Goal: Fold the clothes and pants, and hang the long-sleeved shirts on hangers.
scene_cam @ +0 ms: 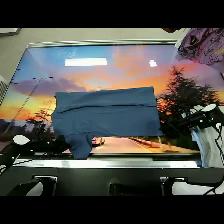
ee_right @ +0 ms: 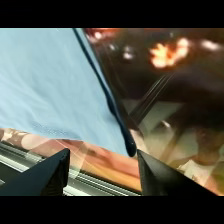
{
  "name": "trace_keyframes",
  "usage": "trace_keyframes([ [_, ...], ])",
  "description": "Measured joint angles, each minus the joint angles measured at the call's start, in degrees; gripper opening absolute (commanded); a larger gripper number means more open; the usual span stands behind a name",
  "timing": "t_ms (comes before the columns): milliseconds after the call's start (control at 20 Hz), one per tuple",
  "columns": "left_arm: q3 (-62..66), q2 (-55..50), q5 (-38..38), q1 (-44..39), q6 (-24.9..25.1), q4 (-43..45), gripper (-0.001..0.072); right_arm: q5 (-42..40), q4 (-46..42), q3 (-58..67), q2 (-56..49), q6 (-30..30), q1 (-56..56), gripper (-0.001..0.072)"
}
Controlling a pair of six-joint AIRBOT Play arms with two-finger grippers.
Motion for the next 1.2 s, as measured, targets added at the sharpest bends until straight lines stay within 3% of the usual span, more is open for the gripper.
trace_keyframes([
  [400, 0.00, 0.00, -0.17, 0.00, 0.00, 0.00, 0.0018, -0.92, 4.24, -2.56, -1.29, -1.66, 0.02, 0.0463],
  [500, 0.00, 0.00, -0.17, 0.00, 0.00, 0.00, 0.0018, -0.85, 4.72, -3.04, -1.84, -1.68, 0.20, 0.0312],
  [600, 0.02, 0.00, -0.17, 0.00, 0.00, 0.00, 0.0018, -1.73, 4.26, -3.50, -2.12, -2.01, 0.96, 0.0084],
  [650, 0.11, 0.00, -0.20, -0.02, 0.00, 0.02, 0.0018, -2.16, 4.04, -3.61, -2.23, -2.32, 1.53, 0.0032],
  [950, 4.74, 0.55, -5.16, 3.13, 0.00, 4.59, 0.0017, -1.97, 2.86, -3.26, -0.79, -2.10, 3.28, 0.0031],
  [1200, 10.08, 6.43, -14.67, 9.07, -1.49, 10.67, 0.0016, 2.08, -1.75, -2.93, 7.78, 3.06, 3.52, 0.0030],
])
